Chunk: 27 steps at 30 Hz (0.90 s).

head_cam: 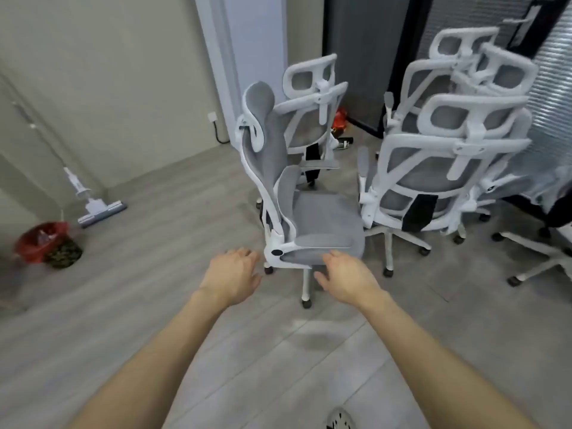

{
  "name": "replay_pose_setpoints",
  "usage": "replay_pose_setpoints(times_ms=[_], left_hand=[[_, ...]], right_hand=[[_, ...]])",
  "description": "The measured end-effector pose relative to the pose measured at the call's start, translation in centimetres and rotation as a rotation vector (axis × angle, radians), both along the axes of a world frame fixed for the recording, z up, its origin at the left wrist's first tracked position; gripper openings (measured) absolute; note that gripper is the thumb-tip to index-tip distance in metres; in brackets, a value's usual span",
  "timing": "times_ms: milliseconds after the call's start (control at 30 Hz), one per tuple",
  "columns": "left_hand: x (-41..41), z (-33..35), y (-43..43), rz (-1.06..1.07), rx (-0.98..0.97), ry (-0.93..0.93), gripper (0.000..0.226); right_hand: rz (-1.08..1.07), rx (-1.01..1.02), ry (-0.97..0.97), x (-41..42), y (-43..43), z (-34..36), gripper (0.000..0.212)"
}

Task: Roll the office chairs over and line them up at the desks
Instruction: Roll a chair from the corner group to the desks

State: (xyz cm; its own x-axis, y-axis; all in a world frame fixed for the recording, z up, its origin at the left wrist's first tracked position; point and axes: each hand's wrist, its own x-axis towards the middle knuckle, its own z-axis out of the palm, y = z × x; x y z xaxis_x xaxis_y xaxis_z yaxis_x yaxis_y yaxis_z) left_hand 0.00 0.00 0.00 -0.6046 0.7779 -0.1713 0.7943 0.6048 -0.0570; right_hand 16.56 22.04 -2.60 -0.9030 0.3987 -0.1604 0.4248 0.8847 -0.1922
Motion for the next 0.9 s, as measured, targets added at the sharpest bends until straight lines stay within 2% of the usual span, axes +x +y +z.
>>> replay_pose_setpoints(times_ms=[100,267,433,600,767,900], left_hand=[[-5.2,0.1,-0.1,0.111,0.019,-0.002,0.048],[-15.4,0.0,-0.5,0.191,0.039,0.001,0.052],[-29.3,-1.8,1.4,0.157,0.027,-0.017,0.053],[-41.8,-1.7,5.1,-0.010,-0.023,-0.059,0.052],[-50.6,-0.7,8.2,-0.160,-0.004,-0.072,0.051],[-54.5,-0.8,11.6,-0.195,0.062,-0.114,0.048]], right_hand=[[0.074,-0.038,0.022,-6.9,0.8,0.1,0.043],[0.092,-0.035,0.090,-20.2,1.4,0.2,0.038],[-0.076,-0.012,0.149,-33.6,2.5,-1.7,0.042],[-0.393,-0.084,0.147,-45.4,3.2,-3.3,0.047],[-0.674,-0.110,0.108,-50.7,4.1,-4.3,0.025],[-0.725,-0.120,0.073,-49.7,3.5,-4.8,0.014]])
